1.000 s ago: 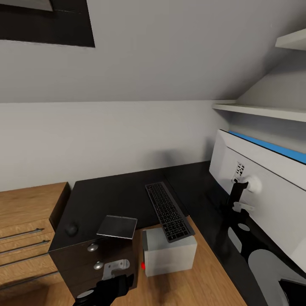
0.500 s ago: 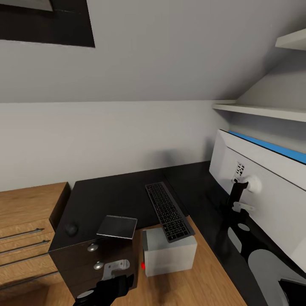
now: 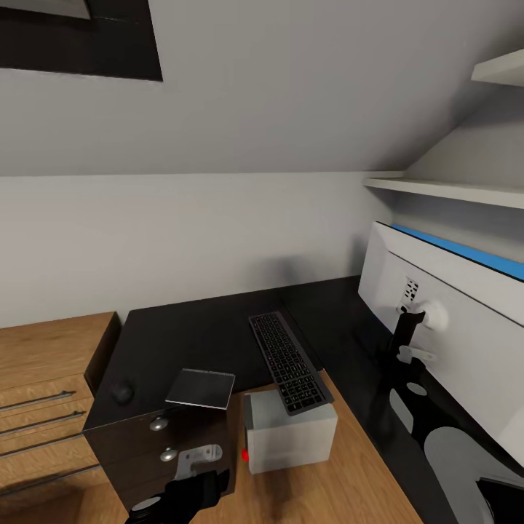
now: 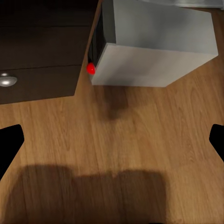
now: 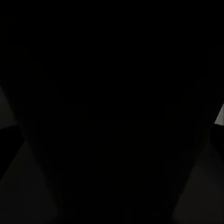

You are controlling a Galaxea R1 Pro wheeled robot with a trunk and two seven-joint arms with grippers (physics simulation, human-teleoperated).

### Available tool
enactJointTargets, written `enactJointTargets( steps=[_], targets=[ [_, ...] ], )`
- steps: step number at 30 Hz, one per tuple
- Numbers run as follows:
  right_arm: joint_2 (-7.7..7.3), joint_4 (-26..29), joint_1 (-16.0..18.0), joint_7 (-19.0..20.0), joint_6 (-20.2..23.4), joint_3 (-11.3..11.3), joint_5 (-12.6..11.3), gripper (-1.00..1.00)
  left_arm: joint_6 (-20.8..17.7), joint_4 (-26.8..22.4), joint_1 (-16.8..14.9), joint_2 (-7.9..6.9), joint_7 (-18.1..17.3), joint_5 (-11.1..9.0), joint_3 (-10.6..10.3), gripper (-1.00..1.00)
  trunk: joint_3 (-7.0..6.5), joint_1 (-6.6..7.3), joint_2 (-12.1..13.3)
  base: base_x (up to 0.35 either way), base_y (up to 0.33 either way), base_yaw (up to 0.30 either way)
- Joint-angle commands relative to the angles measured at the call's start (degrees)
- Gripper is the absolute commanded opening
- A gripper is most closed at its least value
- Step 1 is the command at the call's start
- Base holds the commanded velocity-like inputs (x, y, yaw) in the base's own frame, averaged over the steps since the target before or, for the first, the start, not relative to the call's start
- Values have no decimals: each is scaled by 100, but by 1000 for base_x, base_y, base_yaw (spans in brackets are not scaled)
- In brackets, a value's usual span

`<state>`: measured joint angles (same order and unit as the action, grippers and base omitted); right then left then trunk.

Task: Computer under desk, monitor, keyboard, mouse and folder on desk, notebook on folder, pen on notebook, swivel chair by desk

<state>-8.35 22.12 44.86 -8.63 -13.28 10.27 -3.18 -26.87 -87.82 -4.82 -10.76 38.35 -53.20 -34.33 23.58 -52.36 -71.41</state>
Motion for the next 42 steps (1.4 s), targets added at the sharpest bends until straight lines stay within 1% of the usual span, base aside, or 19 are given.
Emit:
enactJointTargets(
  steps=[1, 5, 6, 42],
  targets=[
    [0, -6, 5, 1, -25, 1, -34, 100, -2, -8, -8, -5, 50, -42, -12, 100, 6, 0, -4, 0, 0, 0],
    [0, -6, 5, 1, -25, 1, -33, 100, -2, -7, -6, -5, 50, -42, -12, 100, 6, 0, -4, 0, 0, 0],
    [0, -6, 5, 1, -25, 1, -33, -100, -2, -7, -6, -5, 50, -42, -12, 100, 6, 0, -4, 0, 0, 0],
    [-17, 7, 5, 1, -34, 10, -51, -100, -2, 63, -9, 1, 50, -40, -16, 100, 6, 0, -4, 0, 0, 0]
  ],
)
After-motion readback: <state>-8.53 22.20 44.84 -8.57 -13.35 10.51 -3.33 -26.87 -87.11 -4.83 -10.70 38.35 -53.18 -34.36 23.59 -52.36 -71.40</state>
